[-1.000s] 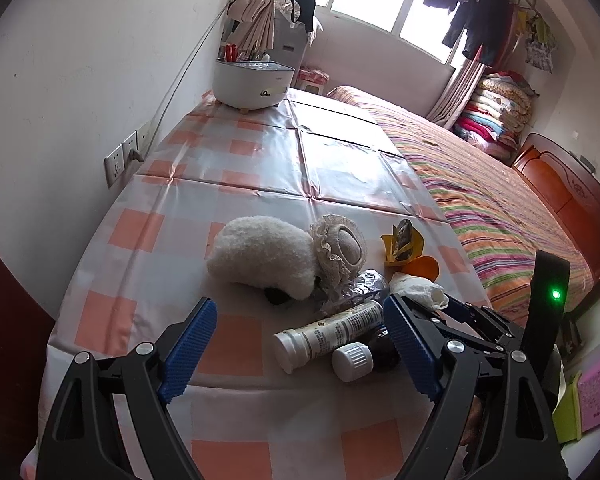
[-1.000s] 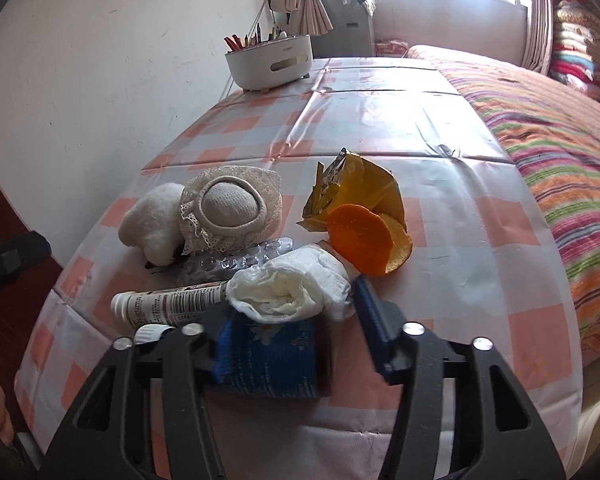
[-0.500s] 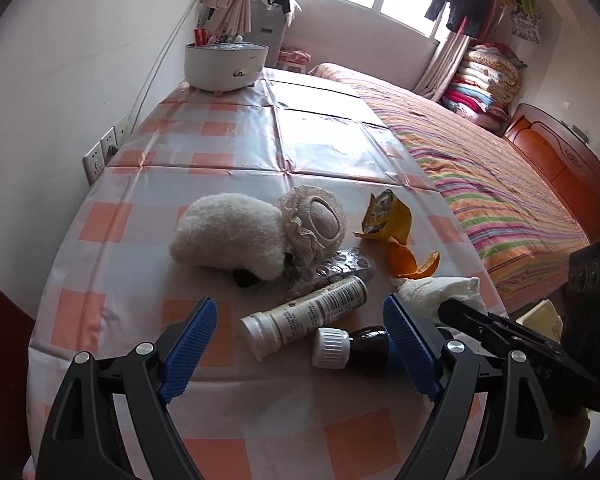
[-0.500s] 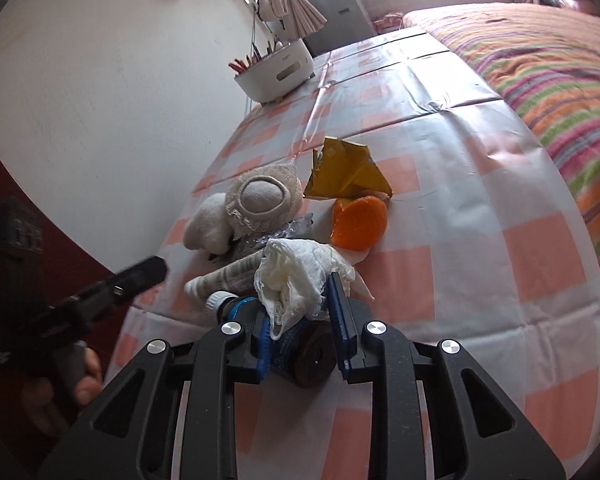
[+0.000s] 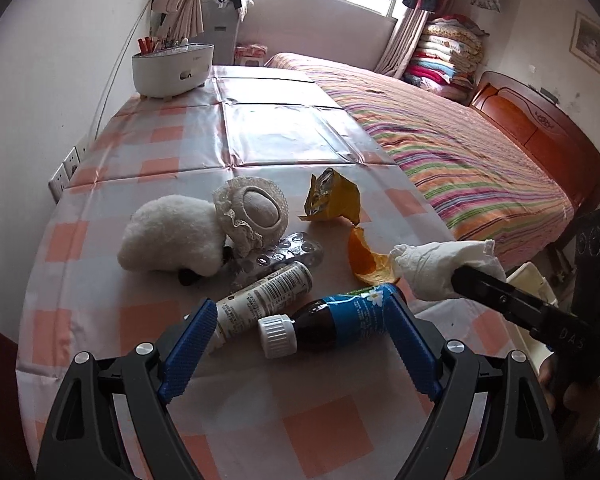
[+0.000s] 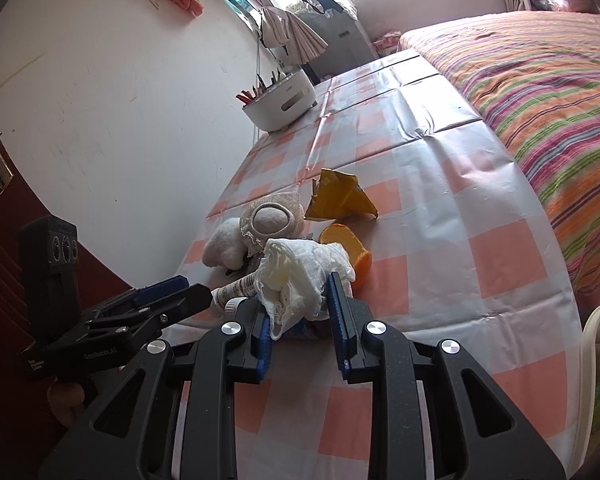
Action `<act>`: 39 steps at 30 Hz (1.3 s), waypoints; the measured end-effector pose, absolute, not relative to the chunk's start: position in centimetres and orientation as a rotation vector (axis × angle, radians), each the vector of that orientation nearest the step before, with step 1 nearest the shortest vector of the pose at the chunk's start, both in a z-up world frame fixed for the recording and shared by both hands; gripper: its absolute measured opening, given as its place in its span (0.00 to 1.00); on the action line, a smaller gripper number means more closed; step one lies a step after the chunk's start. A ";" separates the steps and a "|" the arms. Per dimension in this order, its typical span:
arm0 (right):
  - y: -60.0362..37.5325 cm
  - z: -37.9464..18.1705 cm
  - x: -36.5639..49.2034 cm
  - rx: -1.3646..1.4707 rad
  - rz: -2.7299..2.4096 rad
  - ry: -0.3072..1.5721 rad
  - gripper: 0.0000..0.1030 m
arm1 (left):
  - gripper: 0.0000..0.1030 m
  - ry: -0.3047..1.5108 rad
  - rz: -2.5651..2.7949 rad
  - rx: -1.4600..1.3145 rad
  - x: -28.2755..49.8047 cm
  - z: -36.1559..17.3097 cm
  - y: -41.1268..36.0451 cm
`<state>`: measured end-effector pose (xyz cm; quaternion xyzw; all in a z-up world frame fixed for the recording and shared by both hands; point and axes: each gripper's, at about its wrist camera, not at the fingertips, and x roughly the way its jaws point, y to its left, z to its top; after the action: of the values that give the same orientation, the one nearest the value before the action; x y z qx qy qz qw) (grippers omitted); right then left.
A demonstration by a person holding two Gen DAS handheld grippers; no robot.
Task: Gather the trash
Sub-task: 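Lift the white tissue with the right gripper while the left gripper grasps the blue bottle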
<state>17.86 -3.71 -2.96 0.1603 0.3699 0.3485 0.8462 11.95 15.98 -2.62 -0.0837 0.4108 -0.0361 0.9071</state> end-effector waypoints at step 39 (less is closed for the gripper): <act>-11.8 -0.8 15.9 0.461 0.727 0.701 0.24 | 0.80 1.186 -0.581 0.570 18.9 -7.3 6.7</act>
<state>15.88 -11.84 -0.81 0.2188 0.3327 0.3450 0.8499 18.94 6.69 -7.29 0.2609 0.5431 -0.2660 0.7524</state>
